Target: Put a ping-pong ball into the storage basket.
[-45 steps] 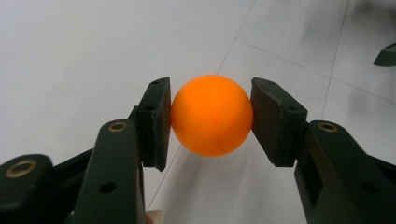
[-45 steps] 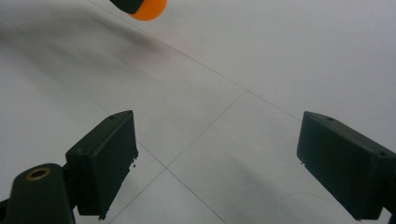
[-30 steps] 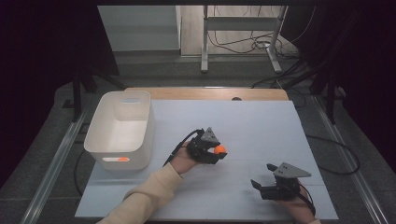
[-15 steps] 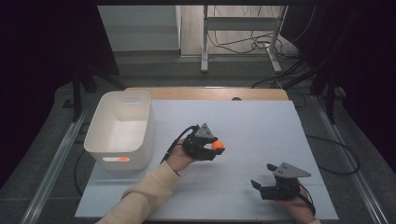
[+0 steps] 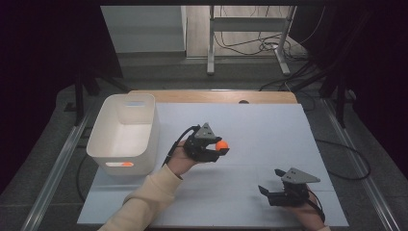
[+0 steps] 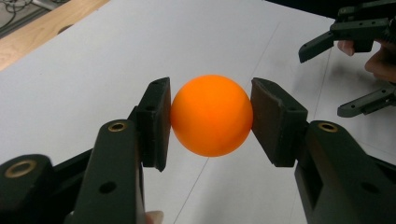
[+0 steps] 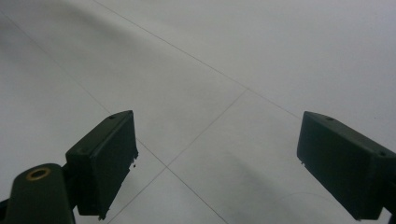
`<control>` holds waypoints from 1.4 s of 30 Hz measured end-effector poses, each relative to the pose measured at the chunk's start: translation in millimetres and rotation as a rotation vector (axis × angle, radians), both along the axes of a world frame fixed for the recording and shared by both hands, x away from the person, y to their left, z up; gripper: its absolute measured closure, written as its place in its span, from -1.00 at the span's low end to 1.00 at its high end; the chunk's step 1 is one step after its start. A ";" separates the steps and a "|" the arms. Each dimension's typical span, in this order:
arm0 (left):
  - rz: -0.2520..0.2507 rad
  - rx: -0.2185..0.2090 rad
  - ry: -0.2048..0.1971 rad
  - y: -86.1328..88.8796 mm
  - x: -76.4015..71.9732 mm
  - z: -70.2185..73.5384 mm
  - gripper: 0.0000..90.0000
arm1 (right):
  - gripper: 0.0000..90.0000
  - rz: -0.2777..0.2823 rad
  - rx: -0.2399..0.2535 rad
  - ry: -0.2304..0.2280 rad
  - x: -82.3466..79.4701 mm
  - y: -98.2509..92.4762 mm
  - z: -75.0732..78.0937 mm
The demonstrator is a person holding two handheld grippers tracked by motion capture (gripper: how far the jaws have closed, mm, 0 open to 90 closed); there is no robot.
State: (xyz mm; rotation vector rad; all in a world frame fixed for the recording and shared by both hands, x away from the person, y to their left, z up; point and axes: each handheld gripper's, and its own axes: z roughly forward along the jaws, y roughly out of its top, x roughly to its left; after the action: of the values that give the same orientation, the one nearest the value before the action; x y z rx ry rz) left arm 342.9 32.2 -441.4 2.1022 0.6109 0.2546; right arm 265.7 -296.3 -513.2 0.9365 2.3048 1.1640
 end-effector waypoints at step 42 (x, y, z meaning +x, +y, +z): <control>0.025 -0.031 -0.020 11.9 -0.6 9.3 0.12 | -0.72 -0.001 -0.003 0.001 0.3 -0.3 -0.4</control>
State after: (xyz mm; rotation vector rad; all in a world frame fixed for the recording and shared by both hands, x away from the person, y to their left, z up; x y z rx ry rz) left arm 342.3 44.0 -432.1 2.0609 0.6262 0.2782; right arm 266.0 -296.6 -513.6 0.9372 2.3062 1.1594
